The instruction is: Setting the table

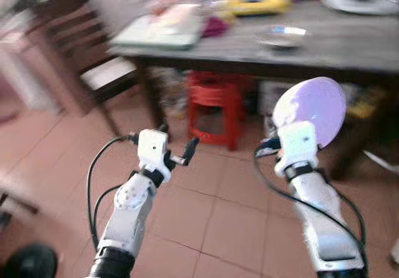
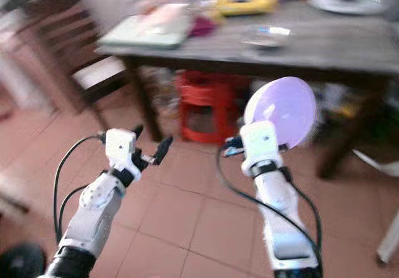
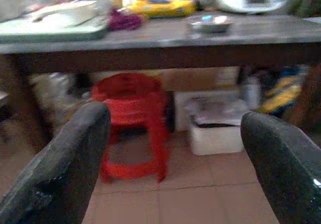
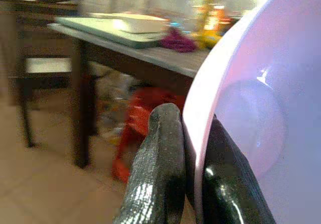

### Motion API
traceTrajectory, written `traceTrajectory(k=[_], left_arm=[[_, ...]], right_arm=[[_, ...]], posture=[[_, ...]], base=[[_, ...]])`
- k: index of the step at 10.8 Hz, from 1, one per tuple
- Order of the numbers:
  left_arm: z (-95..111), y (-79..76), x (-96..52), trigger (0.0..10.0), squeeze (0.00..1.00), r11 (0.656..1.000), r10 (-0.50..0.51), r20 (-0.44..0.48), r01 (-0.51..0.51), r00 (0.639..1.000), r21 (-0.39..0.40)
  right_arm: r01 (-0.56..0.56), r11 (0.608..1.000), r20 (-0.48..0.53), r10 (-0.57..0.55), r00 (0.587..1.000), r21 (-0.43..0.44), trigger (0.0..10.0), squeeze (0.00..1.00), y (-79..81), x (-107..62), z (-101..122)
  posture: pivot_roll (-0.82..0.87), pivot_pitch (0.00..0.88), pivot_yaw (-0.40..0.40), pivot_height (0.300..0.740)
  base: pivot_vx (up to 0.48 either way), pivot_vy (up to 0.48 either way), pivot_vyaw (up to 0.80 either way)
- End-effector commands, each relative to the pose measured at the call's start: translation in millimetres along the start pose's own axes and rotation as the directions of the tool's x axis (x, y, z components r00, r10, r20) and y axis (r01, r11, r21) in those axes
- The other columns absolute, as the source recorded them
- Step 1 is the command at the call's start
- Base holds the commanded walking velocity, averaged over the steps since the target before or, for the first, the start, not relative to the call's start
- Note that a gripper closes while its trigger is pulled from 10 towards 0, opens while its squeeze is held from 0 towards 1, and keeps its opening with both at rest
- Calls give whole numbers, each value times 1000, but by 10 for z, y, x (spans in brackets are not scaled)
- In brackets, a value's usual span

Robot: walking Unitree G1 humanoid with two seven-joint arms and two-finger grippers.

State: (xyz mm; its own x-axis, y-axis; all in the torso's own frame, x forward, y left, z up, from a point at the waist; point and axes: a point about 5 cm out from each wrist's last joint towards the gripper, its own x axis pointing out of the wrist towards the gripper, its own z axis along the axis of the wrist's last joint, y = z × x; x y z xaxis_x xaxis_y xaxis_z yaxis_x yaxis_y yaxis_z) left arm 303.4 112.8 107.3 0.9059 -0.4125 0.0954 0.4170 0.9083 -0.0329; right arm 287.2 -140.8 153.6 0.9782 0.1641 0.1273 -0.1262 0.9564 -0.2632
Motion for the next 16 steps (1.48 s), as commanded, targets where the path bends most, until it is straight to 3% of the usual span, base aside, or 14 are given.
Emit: traceTrajectory(k=[1,4,10,13,16], left_arm=[[14,35,-5,10000,0,1000,7,-1,-7,1000,5],[22,22,8,10000,0,1000,0,5,0,1000,3],[3,-25,14,10000,0,1000,-10,2,10,1000,-8],[5,-38,24,10000,0,1000,-18,2,18,1000,-9],[8,-36,20,10000,0,1000,-16,2,16,1000,-8]], right_arm=[[-11,1000,24,11,1000,4,10000,0,27,-9,51],[7,1000,9,-7,1000,21,10000,0,0,14,28],[2,1000,7,-2,1000,21,10000,0,16,17,24],[0,1000,11,0,1000,7,10000,0,18,7,28],[-14,1000,26,14,1000,-3,10000,0,47,8,47]], posture=[[-98,82,111,740],[-97,73,105,740],[-102,68,108,740],[-102,74,110,740],[-99,74,110,740]], base=[[341,0,419],[480,0,0],[480,0,-771],[480,0,0],[480,0,800]])
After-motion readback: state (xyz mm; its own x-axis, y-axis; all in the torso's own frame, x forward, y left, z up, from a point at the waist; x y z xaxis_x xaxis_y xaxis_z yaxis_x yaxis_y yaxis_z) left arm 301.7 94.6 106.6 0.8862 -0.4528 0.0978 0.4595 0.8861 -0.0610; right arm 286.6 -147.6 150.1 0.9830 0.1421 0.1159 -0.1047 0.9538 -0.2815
